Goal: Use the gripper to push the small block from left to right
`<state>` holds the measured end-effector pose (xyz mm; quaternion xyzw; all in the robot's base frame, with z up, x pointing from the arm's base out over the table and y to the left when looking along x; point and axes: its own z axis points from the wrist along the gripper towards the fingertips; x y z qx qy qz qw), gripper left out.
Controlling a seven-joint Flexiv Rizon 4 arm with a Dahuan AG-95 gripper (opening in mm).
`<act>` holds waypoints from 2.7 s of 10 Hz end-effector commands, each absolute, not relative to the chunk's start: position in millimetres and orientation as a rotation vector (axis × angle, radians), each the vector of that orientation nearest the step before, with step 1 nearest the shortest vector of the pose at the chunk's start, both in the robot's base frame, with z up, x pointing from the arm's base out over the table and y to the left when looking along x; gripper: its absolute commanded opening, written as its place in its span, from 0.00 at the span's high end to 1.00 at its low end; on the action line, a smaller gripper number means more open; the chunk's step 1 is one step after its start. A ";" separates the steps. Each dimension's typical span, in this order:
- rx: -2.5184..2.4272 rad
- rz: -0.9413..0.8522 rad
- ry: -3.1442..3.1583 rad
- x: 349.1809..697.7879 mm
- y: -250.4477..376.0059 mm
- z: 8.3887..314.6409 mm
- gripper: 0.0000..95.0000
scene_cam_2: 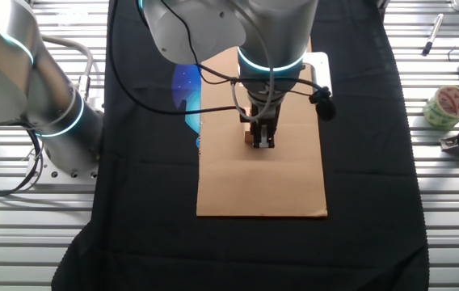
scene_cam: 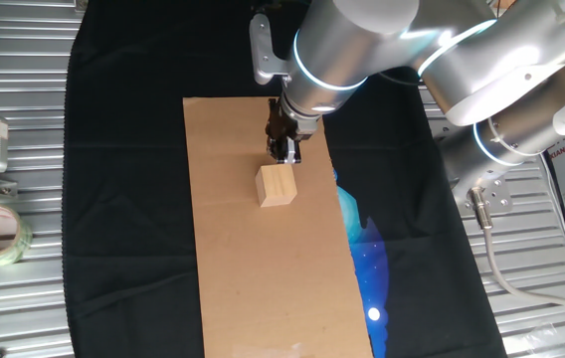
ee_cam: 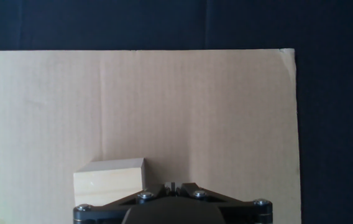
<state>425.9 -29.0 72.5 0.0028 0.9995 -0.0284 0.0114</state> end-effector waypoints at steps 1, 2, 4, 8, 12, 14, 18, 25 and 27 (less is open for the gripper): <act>0.010 -0.089 3.116 425.6 -29.4 72.6 1.00; 0.009 -0.087 3.116 425.6 -29.4 72.6 1.00; 0.013 -0.086 3.115 425.6 -29.4 72.6 1.00; 0.028 -0.088 3.113 425.5 -29.5 71.7 1.00; 0.023 -0.090 3.113 424.8 -29.4 69.8 1.00; 0.021 -0.086 3.106 424.0 -29.4 66.7 1.00; 0.022 -0.088 3.105 424.1 -29.9 63.6 1.00; 0.021 -0.088 3.090 423.4 -30.4 51.4 1.00; 0.020 -0.088 3.088 423.4 -30.4 50.2 1.00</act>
